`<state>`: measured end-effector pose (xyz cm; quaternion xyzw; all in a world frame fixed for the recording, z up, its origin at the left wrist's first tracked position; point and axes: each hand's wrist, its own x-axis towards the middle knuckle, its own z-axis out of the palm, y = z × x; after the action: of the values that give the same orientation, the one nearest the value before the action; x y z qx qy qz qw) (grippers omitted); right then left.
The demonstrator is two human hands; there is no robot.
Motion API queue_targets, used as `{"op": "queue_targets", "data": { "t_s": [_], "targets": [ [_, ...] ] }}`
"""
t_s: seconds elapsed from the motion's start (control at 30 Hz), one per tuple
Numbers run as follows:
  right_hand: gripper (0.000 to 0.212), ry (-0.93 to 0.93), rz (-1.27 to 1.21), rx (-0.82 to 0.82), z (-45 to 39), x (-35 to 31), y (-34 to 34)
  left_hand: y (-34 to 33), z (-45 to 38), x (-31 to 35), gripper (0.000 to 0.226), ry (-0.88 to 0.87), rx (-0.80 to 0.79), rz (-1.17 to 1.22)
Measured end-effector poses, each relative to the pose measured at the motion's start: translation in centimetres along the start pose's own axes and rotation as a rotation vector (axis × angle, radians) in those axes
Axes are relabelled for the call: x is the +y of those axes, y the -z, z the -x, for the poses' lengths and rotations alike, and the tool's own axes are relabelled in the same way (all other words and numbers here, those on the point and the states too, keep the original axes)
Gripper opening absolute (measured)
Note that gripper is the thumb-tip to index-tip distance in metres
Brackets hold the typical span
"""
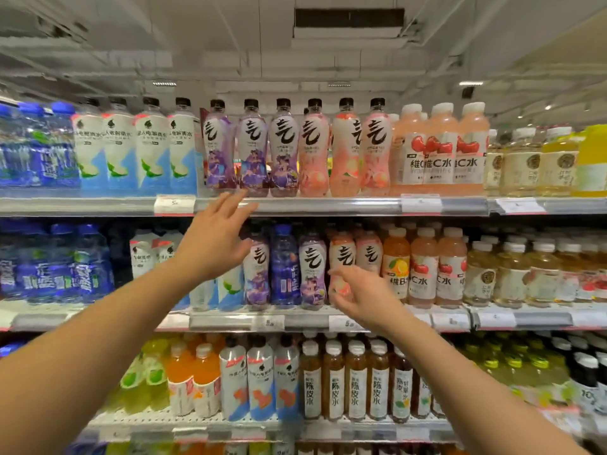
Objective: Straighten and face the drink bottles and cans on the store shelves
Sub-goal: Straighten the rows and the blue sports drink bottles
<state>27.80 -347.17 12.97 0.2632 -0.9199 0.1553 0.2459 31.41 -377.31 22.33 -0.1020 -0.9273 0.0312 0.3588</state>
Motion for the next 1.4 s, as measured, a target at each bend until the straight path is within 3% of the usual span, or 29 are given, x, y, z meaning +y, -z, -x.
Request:
{"op": "queue_targets", "data": {
  "t_s": [0.17, 0.27, 0.4, 0.63, 0.73, 0.97, 1.1, 1.4],
  "targets": [
    [0.06, -0.08, 0.003, 0.014, -2.1, -3.9, -4.7, -2.2, -1.6, -5.8, 0.08, -0.012, 0.014, -0.007],
    [0.066, -0.135, 0.01, 0.043, -5.7, -5.4, -5.3, -4.2, -1.8, -7.9, 0.079, -0.02, -0.041, 0.004],
    [0.074, -0.181, 0.114, 0.017, -11.4, -6.8, -5.1, -5.7, -1.9, -9.3, 0.078, -0.067, 0.02, -0.02],
    [0.062, -0.254, 0.223, -0.052, -16.9, -8.6, -5.5, -7.6, -1.4, -9.0, 0.09, -0.059, 0.041, 0.003],
    [0.048, -0.292, 0.194, -0.029, -17.1, -8.8, -6.1, -7.8, -1.4, -8.8, 0.094, -0.056, 0.029, -0.009],
    [0.042, -0.261, 0.084, 0.2, -15.7, -8.8, -6.6, -7.0, -1.7, -8.0, 0.093, -0.021, -0.005, -0.011],
    [0.058, -0.273, 0.013, 0.206, -15.2, -8.7, -6.1, -6.1, -2.0, -7.7, 0.091, 0.005, -0.031, -0.002],
    [0.046, -0.316, -0.209, 0.19, -11.7, -7.6, -5.2, -5.4, -2.1, -7.2, 0.094, 0.048, -0.068, 0.002]
  ]
}}
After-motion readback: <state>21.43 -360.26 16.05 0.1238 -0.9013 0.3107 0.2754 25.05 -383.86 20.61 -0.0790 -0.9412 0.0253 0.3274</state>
